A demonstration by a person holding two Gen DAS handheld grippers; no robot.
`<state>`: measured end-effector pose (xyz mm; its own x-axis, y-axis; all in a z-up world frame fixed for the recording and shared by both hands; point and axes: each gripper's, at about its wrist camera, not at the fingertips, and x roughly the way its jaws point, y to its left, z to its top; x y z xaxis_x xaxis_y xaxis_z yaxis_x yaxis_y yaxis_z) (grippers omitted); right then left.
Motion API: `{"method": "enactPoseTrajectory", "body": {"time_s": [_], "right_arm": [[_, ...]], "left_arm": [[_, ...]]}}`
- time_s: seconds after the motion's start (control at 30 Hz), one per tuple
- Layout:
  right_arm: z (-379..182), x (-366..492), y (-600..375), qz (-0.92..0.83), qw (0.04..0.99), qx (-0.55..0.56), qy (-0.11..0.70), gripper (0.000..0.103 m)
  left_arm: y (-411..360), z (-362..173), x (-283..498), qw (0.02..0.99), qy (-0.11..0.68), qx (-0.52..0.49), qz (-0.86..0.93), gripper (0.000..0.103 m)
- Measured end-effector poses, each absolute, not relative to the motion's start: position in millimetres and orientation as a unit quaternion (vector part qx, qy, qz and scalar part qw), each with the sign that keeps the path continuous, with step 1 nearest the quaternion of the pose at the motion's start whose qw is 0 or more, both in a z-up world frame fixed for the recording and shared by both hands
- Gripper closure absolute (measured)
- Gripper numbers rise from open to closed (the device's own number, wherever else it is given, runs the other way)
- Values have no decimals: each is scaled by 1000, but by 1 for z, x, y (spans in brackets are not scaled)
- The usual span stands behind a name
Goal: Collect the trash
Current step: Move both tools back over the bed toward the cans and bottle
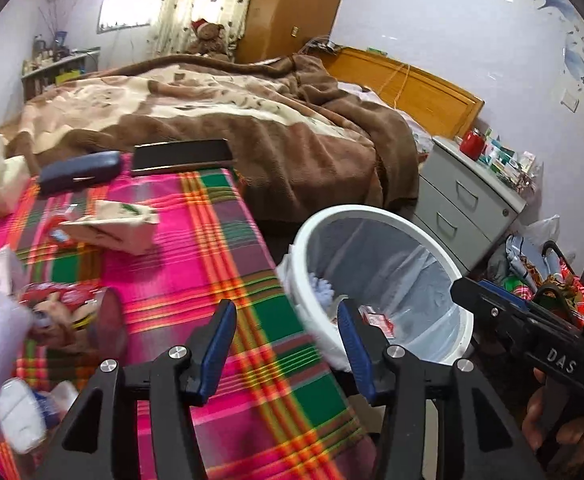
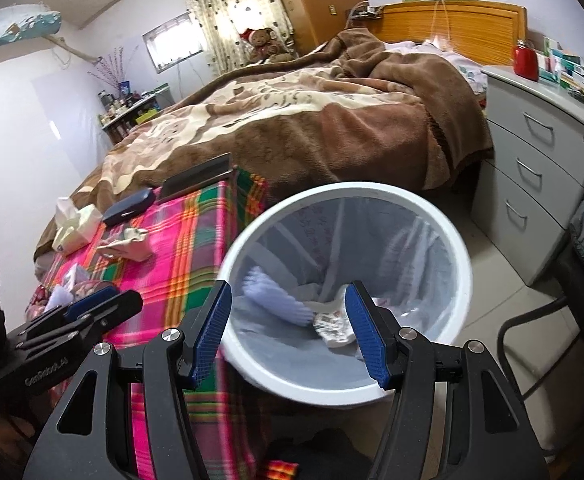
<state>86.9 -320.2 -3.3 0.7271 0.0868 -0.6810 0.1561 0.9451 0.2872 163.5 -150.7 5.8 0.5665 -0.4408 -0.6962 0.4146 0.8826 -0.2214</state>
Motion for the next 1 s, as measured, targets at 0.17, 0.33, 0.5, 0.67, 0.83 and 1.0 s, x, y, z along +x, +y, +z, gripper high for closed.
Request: {"method": "enactPoseTrajectory", "body": {"time_s": [0.17,0.33,0.5,0.67,0.83,1.0], "right_arm": [[-3,92,-298,1,917,155,367,42],[-6,97,-278,20,915,150,373,42],[-7,106,-251,50,913,137,381,42],[-9,114,-226,80,910,128,385,42],[-8,124,-201,108,907,108,393,42],[-4,138,-174,148,906,73,390,42]], "left_arm": [[-118,12,154,893,391,-26,-223,50],[-75,17,148,903,384,-40,-190,44],[-25,22,140,916,369,-54,-149,44],[20,23,140,920,366,-78,-113,44],[64,22,141,925,364,-91,-66,42],[106,17,145,921,371,-111,-34,36]]}}
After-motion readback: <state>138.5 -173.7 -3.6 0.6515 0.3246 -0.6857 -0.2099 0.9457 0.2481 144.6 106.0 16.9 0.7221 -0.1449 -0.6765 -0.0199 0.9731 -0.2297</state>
